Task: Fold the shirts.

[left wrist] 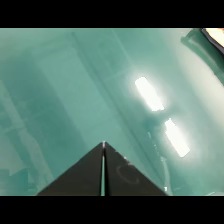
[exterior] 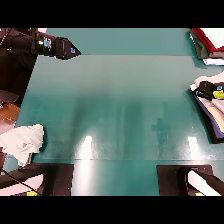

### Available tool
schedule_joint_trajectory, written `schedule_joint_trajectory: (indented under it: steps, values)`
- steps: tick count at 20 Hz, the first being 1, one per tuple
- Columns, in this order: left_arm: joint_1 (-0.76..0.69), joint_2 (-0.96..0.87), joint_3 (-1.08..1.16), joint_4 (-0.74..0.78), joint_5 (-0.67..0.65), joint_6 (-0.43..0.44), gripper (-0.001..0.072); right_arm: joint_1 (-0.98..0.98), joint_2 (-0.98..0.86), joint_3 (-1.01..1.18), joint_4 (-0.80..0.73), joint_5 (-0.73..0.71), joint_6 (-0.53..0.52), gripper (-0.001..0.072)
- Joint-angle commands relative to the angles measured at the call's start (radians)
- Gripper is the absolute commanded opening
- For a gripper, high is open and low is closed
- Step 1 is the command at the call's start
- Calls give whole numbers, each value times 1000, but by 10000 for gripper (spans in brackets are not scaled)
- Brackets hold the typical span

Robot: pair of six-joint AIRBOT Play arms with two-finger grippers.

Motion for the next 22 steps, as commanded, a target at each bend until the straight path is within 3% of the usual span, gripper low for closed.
schedule_joint_trajectory:
  steps: [1,12,14,16,18,22]
  values:
    - [0,0,0,0,0,0,27,3,0,0,0,-1,0,15]
    - [0,0,0,-1,2,0,27,3,0,0,0,14,0,16]
    - [0,0,0,3,51,1,26,3,0,0,0,21,0,16]
    - [24,11,18,13,29,-43,26,3,0,0,0,23,0,16]
    - [76,58,47,126,-108,-64,26,3,0,0,0,22,0,15]
    - [143,200,11,685,-430,-147,28,3,0,0,1,20,0,16]
